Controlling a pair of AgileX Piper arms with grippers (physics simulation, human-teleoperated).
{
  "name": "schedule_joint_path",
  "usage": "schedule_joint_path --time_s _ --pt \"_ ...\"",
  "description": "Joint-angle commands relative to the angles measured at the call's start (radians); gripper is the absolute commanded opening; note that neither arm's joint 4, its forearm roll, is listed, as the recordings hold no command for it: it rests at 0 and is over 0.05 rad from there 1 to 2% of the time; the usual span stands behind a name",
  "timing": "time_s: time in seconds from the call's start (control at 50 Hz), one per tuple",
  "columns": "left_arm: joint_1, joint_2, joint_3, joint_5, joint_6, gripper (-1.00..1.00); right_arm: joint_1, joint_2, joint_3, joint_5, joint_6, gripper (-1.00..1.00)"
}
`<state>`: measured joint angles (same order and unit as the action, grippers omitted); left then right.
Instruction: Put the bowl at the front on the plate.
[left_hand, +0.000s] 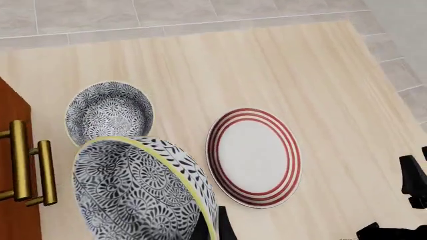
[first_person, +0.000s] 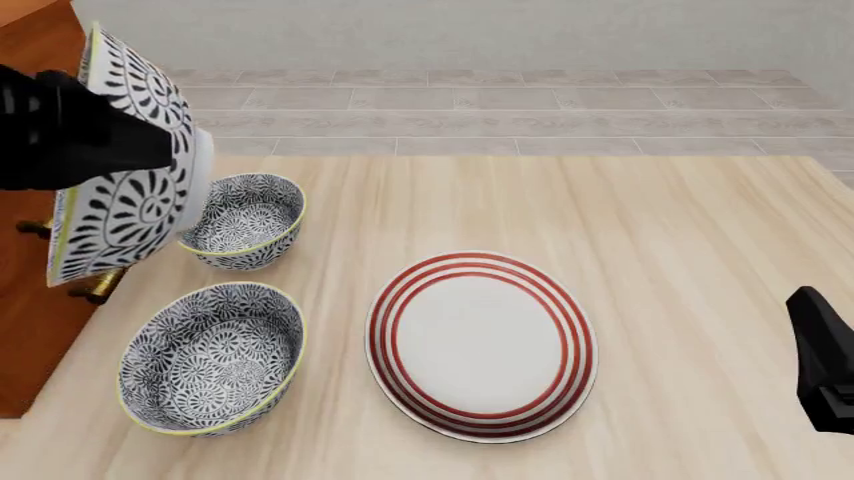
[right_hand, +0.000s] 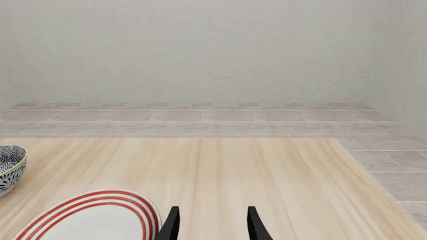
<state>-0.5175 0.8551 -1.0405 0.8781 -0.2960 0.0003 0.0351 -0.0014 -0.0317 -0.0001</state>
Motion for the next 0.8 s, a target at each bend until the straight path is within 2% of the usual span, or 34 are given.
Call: schedule_joint_path --time_s 0.02,0.18,0.28,0.44,0.52,0.64,0.8 --pt "-0.073 0.126 -0.102 -0.037 0.027 -1.0 0.0 -0.013 -0.001 0.013 0.0 1.0" --pt "-0.101 0.229 -0.132 -0.061 0.043 -1.0 0.0 -0.013 -0.001 0.013 0.0 1.0" --pt "-0.138 0.281 -0.1 -0.082 0.056 -1.0 0.0 -0.013 -0.001 0.013 0.0 1.0" --pt "-0.169 0.349 -0.111 -0.117 0.077 -1.0 0.0 -0.013 -0.001 0.013 0.0 1.0" --pt "-0.232 0.41 -0.159 -0.13 0.094 -1.0 0.0 -0.013 -0.001 0.013 0.0 1.0" --pt "-0.241 0.458 -0.211 -0.125 0.115 -1.0 0.0 -0.013 -0.001 0.013 0.0 1.0" --pt "-0.317 0.553 -0.242 -0.129 0.09 -1.0 0.0 -0.013 -0.001 0.013 0.0 1.0"
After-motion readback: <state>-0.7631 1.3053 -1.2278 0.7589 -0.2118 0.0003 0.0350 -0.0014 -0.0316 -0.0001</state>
